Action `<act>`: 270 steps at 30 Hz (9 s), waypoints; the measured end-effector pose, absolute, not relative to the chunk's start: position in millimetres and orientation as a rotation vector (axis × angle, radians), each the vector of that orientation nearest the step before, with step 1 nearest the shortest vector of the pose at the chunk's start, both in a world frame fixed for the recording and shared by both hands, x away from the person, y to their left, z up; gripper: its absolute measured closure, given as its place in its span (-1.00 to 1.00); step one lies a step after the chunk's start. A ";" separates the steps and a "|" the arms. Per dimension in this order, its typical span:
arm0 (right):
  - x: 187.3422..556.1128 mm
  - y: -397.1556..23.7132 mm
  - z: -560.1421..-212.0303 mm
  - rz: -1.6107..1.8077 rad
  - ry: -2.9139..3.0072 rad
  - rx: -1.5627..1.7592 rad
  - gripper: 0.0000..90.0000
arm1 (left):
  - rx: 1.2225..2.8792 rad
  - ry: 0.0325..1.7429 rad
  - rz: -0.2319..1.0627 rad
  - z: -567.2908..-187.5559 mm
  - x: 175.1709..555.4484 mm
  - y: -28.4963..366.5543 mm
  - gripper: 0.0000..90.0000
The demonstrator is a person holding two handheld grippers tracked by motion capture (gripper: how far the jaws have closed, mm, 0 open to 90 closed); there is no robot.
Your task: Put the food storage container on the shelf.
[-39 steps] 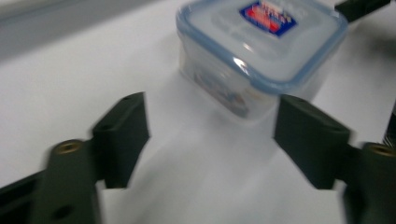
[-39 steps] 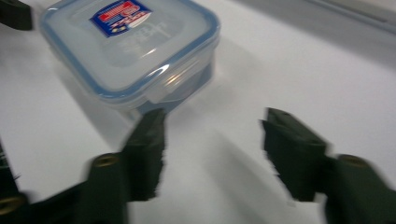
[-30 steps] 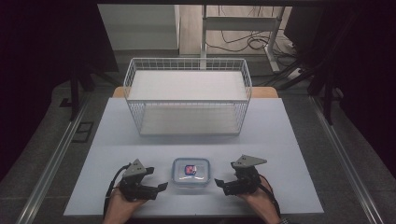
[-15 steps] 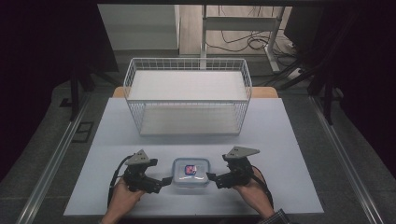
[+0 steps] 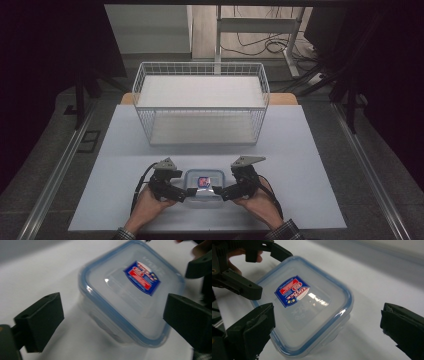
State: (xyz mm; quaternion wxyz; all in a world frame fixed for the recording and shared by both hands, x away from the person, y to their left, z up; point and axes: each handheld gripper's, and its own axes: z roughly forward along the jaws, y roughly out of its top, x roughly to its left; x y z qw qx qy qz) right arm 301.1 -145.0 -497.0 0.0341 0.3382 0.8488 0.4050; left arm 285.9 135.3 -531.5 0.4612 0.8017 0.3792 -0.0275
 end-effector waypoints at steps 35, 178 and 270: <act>288.2 -174.9 -506.0 1.490 2.736 1.181 0.21 | 1.894 0.854 -0.257 -531.9 263.7 164.0 0.25; 483.8 -135.1 -309.8 1.537 2.308 1.154 0.57 | 1.662 1.068 0.170 -338.3 453.7 187.2 0.24; 392.7 -134.4 -365.7 1.435 2.345 0.841 -0.99 | 1.910 0.882 0.319 -391.5 350.5 164.5 -0.97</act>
